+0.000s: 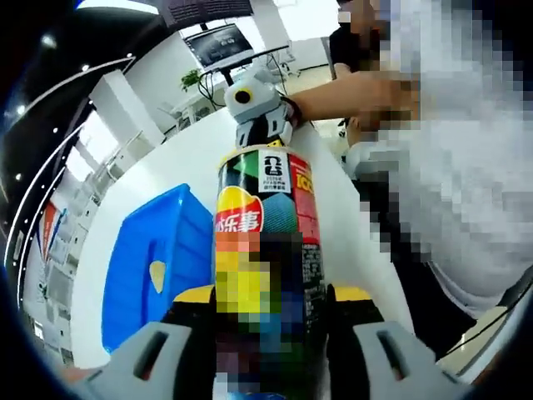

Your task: Open the lid of the chip container on the table, take out the chips, place them into the box in front of the container, and close the lid

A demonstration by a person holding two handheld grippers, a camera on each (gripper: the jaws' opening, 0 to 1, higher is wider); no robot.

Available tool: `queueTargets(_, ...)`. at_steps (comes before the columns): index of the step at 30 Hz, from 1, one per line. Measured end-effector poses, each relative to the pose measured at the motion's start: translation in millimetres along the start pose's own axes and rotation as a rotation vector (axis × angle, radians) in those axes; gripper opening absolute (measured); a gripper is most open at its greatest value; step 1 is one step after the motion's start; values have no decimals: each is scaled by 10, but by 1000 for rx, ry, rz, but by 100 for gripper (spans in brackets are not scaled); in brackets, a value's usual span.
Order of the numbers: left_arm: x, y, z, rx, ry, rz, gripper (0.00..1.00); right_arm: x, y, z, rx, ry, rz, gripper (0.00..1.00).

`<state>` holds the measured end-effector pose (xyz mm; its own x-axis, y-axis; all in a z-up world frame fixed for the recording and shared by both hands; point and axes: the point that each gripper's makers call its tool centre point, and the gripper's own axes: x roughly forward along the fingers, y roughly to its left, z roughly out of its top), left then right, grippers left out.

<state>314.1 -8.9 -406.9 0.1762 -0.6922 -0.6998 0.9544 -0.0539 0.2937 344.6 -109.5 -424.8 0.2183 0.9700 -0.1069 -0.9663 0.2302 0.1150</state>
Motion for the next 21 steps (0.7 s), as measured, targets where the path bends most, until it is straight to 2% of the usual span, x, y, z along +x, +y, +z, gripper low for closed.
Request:
queueTargets(1,-16,20,59,-16,-32,8,51,-2,-5,-2,0,0,-2,19)
queueTargets(7,-79,120,105,-37,-76,34,51,-14,-24,-2,11,-4,-9,19)
queueTargets(8,-97,180,142,-43,-95,70,51,-13,-23,-2,10,-4,-10,19)
queueTargets(10,-134,176,208,-51,-123,66,51,-10,-18,-2,8,-3,-11,19)
queueTargets(12,-188,212,346,-63,-191,87,51,-11,-19,-2,10,-4,-10,19)
queueTargets(13,-216,226,367,-71,-197,92,51,-12,-22,-2,12,-4,-11,19)
queueTargets(14,-256,261,447,-72,-241,105,51,-10,-19,-1,12,-4,-12,19)
queueTargets(16,-310,279,488,-92,-258,107,51,-6,-13,1,11,-4,-12,19)
queueTargets(17,-356,343,576,-97,-311,137,51,-10,-20,0,12,-4,-13,19)
queueTargets(19,-417,397,669,-125,-365,157,51,-10,-23,0,12,-5,-14,19)
queueTargets(20,-454,396,732,-143,-409,146,51,-10,-24,0,12,-5,-15,19)
queueTargets(21,-474,408,762,-158,-428,147,51,-9,-24,0,11,-4,-16,19)
